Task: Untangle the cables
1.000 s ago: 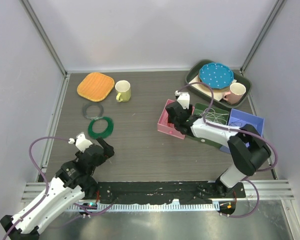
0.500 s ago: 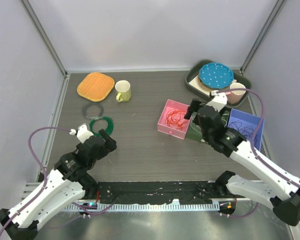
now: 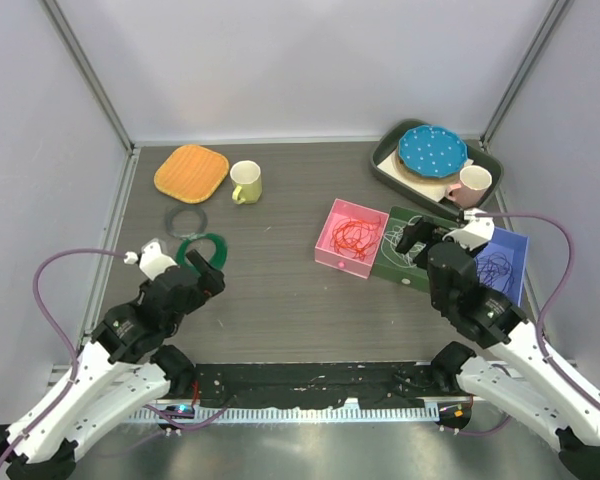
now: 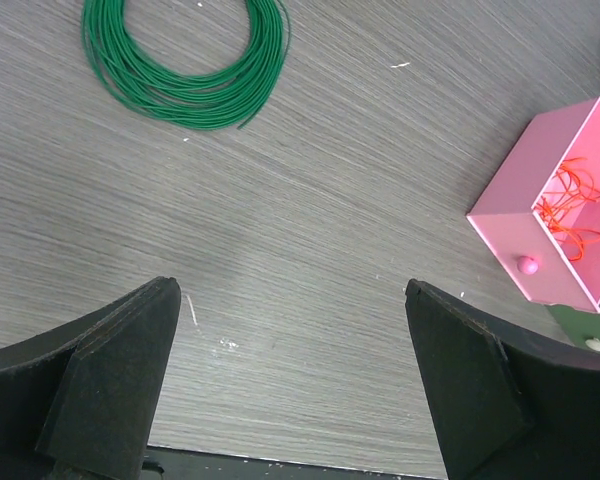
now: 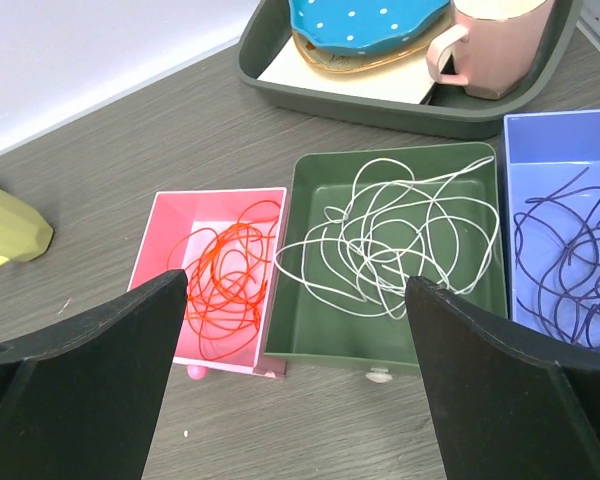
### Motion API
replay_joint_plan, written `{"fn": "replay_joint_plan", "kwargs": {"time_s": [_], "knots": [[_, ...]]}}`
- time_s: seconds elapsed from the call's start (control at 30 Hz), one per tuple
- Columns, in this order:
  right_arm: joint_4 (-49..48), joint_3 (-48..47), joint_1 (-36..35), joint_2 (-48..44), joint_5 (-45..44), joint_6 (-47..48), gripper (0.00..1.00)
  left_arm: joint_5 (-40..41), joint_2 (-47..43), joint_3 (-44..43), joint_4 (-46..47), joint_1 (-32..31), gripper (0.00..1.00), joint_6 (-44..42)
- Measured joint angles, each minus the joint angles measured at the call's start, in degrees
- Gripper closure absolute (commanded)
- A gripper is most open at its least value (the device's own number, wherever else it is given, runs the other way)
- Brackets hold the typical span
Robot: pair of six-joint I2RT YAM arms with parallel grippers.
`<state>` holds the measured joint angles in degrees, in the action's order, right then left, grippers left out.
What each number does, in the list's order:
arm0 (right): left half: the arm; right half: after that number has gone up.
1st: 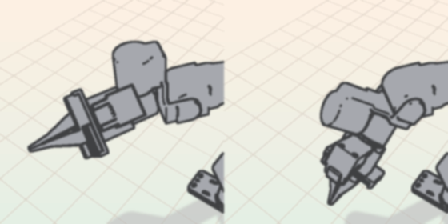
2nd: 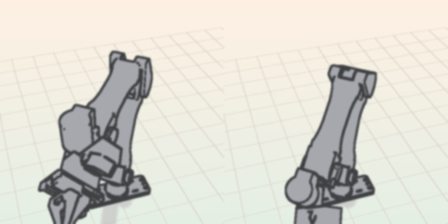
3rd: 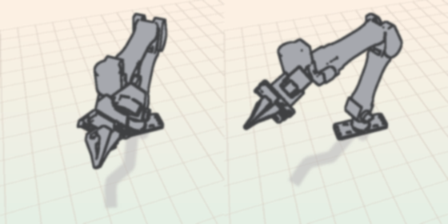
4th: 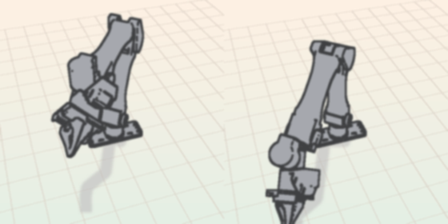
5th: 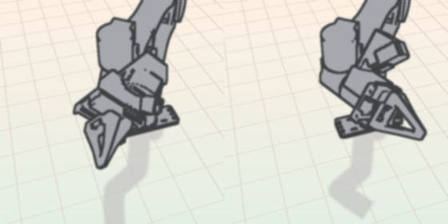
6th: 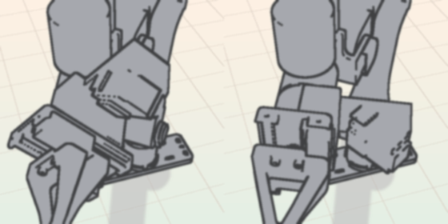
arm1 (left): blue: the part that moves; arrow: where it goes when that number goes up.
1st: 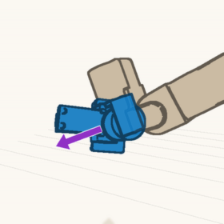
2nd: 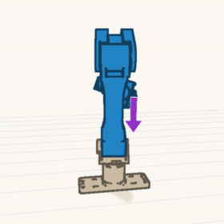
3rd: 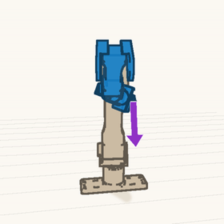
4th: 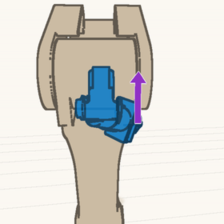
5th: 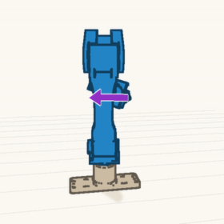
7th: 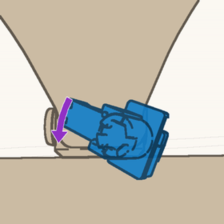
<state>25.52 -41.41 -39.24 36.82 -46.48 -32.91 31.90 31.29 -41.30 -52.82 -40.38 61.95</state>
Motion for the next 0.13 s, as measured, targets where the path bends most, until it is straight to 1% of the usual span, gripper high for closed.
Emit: {"fn": "replay_joint_plan", "kwargs": {"time_s": [0.13], "knots": [[0.3,0.2,0.0,-0.6,-0.2,-0.1,0.04,0.5,-0.7,0.0,-0.8,0.0,0.00,-0.4]]}}
